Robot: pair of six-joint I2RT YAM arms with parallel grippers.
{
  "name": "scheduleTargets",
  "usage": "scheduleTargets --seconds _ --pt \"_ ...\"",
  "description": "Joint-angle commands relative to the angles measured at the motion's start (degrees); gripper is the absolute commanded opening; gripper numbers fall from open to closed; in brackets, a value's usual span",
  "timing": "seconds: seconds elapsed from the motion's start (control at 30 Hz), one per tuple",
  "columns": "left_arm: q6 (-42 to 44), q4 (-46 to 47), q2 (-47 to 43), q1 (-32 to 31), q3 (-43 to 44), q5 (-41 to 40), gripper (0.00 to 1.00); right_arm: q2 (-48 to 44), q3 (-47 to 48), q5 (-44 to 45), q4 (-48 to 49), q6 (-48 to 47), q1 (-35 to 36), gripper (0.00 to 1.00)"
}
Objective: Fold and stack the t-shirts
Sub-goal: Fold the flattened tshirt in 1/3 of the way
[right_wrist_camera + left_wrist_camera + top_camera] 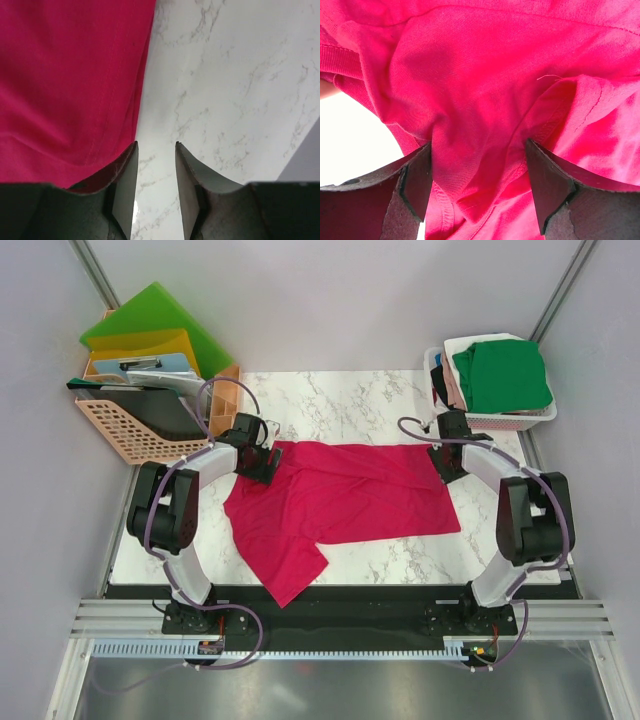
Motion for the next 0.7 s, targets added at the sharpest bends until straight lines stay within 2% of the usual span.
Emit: scheduleTargets --seconds 0.0,0.07,0.17,0.5,0.67 --pt "0.52 -1.24 -1.5 -0.13 -0.86 1.69 0.78 3.98 4.85 -4.34 3.63 3.47 -0.35 0.42" --pt "0.61 -1.24 -1.59 -0.13 -0.95 1.68 0.78 6.71 7.84 -6.19 3.98 4.7 -0.26 0.33" --pt "0.69 -1.24 -1.59 -0.13 -0.95 1.95 0.78 9.96 11.97 -7.16 4.16 5.67 -0.26 0.29" --pt "0.96 -1.16 -1.15 -0.13 -0.95 1.86 0.77 18.48 22.69 -5.23 3.9 6.64 -0.26 0.31" --pt "1.31 -1.24 -1.24 -0.13 -0.86 1.68 0.77 21.3 24.9 -5.41 3.72 7.35 -0.35 0.31"
